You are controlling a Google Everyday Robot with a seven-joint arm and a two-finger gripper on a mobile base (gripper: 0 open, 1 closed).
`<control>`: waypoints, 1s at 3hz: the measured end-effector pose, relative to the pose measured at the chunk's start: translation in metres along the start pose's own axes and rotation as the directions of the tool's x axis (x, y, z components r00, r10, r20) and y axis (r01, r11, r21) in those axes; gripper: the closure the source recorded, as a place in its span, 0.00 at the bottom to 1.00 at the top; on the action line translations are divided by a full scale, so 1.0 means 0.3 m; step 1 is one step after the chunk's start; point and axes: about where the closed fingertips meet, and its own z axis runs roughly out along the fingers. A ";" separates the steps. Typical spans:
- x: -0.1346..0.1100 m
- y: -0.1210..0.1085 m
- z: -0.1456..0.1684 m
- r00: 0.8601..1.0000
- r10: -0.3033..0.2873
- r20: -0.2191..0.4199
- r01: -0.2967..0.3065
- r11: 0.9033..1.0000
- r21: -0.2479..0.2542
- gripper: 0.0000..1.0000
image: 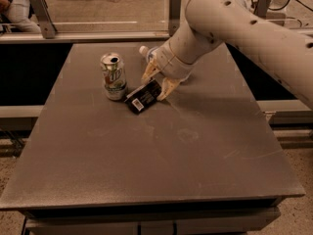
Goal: Move rxbar chocolate near 7up can
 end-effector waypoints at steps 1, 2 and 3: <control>-0.011 -0.027 0.001 1.000 -0.002 0.021 0.002 1.000 0.022 0.00; -0.013 -0.035 -0.012 1.000 -0.003 0.021 0.002 1.000 0.022 0.00; -0.013 -0.035 -0.013 1.000 -0.002 0.021 0.002 1.000 0.022 0.00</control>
Offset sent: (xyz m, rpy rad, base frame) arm -0.0334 -0.0092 0.0535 0.0109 -0.0159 0.0759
